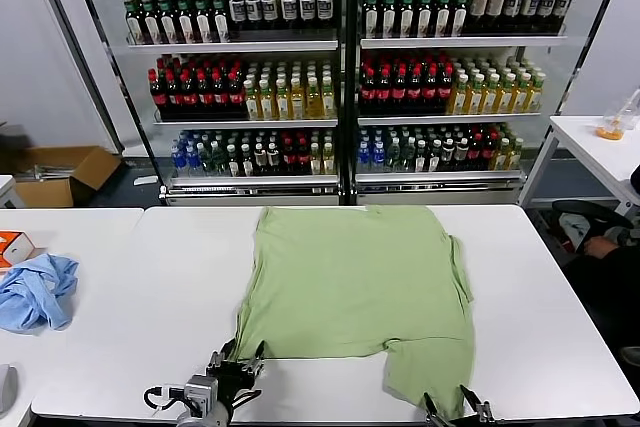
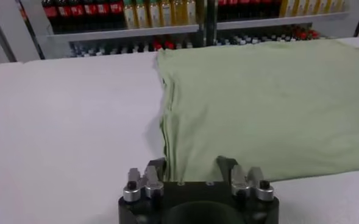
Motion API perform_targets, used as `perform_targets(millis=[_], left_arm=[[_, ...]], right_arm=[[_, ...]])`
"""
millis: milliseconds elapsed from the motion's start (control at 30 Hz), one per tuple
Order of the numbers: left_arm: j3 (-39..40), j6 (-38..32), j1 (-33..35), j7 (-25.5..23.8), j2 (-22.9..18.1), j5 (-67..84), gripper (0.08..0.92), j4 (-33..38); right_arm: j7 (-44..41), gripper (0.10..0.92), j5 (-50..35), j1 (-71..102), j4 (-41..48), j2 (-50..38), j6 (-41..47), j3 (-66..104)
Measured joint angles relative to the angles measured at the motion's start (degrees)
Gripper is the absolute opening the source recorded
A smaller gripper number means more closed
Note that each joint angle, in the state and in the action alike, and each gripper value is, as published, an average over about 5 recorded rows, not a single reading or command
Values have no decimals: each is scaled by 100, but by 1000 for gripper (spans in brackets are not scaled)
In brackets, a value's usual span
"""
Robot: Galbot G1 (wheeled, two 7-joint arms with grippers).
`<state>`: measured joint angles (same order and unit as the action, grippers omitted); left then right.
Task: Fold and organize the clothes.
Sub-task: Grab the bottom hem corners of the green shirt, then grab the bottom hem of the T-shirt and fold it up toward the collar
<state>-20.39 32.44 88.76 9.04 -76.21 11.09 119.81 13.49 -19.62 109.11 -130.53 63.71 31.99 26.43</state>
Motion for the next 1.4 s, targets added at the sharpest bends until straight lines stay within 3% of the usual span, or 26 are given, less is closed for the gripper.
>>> perform_targets(millis=[333,533,967,1400], left_arm=[[-6,15,28,-62,-6,231,222,18],[-87,-51,57,-74,20,438,103,115],[-330,-426,37,-120,205,1065,94,612],[-306,-616,-462,-134,591,1643,94,472]], right_arm=[[-59,154,-427,-30,-52,-42,32,122],[-161,107,-610,-108,-175,-150,-76,320],[-236,107,-1015,-699,-271,-678,-649,893],[-265,107,-1127,-2155,472,-1346,-887,545]])
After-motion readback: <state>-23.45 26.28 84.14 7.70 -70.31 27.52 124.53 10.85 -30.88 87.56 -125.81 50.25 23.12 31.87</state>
